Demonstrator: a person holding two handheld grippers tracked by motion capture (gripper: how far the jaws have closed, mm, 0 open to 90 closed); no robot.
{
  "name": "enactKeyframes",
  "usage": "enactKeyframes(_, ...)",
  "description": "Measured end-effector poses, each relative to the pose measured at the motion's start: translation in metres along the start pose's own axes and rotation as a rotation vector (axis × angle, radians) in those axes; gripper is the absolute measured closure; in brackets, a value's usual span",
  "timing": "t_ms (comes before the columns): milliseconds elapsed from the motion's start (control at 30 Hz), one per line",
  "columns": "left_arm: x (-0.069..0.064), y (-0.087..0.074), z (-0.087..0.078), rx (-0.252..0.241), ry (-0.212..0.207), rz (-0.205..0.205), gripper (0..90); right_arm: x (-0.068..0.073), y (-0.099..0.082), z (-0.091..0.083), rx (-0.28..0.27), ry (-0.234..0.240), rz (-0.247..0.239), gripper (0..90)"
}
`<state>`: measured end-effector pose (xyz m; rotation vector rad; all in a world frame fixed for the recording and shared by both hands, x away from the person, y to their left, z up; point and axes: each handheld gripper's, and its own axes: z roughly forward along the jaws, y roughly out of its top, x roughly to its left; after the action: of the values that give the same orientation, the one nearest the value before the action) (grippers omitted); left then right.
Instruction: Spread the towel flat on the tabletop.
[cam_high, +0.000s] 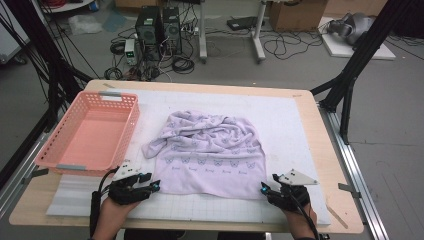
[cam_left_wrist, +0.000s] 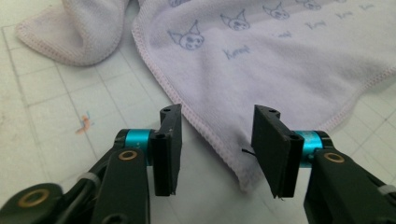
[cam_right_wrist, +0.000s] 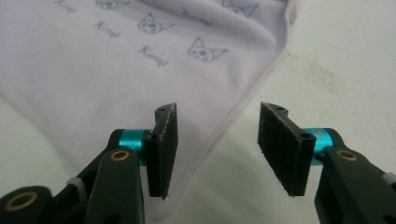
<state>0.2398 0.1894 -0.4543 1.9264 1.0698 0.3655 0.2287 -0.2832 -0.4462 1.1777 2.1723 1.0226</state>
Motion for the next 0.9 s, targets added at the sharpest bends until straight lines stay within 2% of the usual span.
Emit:
enactKeyframes(67,-0.006,-0.002,-0.002,0.003,0.029,0.036,58.4,0.002,-0.004,-0.003,0.008,0.001,0.000,48.2)
enactKeyframes(100,-0.008,-0.004,-0.003,0.005,0.045,0.056,61.8,0.004,-0.006,-0.004,0.021,0.002,0.005,49.3)
enactKeyframes(133,-0.009,-0.004,-0.004,0.003,0.044,0.059,67.8,0.004,-0.008,-0.004,0.034,0.010,0.009,52.1)
enactKeyframes(200,-0.010,-0.006,-0.006,0.008,0.023,0.045,84.4,0.004,-0.010,-0.005,0.025,0.035,0.025,62.9)
enactKeyframes(267,-0.015,-0.008,-0.009,0.005,0.044,0.069,87.9,0.006,-0.011,-0.007,0.033,0.078,0.040,80.6)
enactKeyframes(333,-0.016,-0.009,-0.015,0.003,0.030,0.067,88.2,0.009,-0.010,-0.010,0.049,0.081,0.026,87.3)
enactKeyframes(433,-0.014,-0.009,-0.024,-0.014,0.012,0.039,88.2,0.010,-0.011,-0.016,0.065,0.093,0.005,88.1)
enactKeyframes(533,-0.011,-0.011,-0.034,-0.022,-0.012,0.010,88.2,0.009,-0.015,-0.024,0.057,0.107,0.007,88.1)
enactKeyframes(633,-0.013,-0.014,-0.043,-0.023,-0.038,0.006,88.2,0.011,-0.017,-0.032,0.050,0.121,-0.007,88.1)
enactKeyframes(733,-0.017,-0.019,-0.052,-0.013,-0.061,0.015,88.2,0.014,-0.021,-0.041,0.044,0.139,-0.024,88.1)
enactKeyframes(900,-0.027,-0.033,-0.068,0.026,-0.106,0.059,88.1,0.021,-0.030,-0.057,0.049,0.176,-0.051,88.1)
